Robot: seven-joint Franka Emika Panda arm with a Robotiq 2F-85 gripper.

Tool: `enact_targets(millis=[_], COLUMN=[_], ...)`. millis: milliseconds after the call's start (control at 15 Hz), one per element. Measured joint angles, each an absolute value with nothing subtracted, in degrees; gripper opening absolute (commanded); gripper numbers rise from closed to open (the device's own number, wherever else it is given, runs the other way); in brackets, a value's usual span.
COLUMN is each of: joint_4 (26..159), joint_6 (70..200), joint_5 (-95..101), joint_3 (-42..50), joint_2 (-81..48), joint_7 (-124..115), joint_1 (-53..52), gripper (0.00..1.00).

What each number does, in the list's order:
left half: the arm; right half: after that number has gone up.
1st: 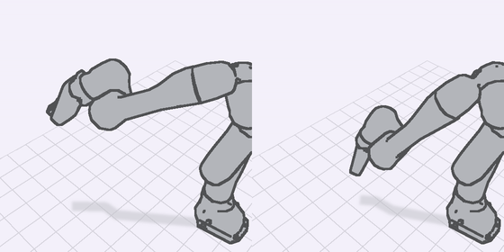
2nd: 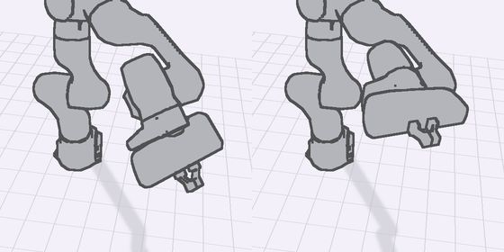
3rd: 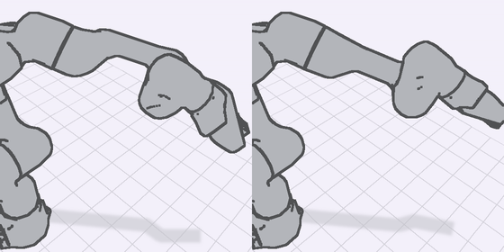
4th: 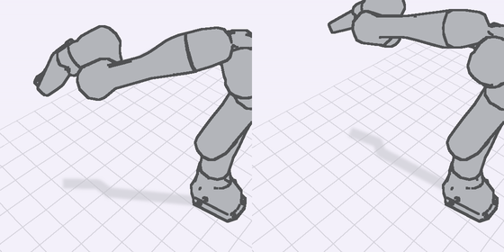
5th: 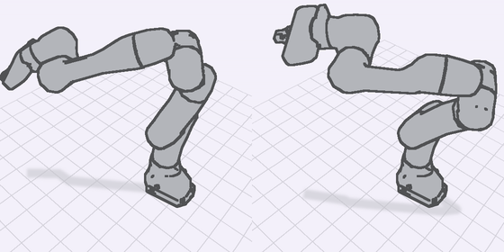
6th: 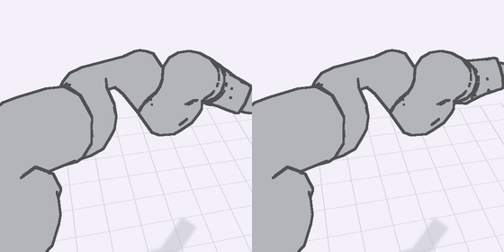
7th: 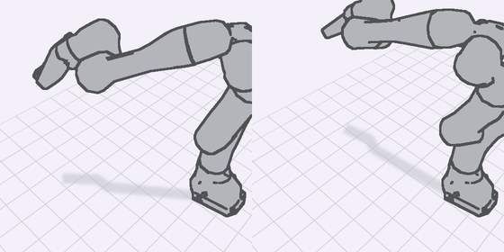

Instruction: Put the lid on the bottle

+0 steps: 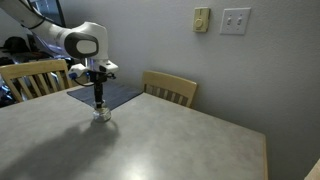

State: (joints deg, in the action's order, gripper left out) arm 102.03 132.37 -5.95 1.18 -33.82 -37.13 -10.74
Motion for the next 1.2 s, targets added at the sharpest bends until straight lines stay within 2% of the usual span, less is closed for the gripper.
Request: enact_targets(millis=[1200], joint_4=[103.1], joint_6=[134.9], joint_5=[-6.8], joint_3=[2.1], joint_2=[-33.9], joint_7=[-40.1], joint_1=[-10.7], gripper=[0.44])
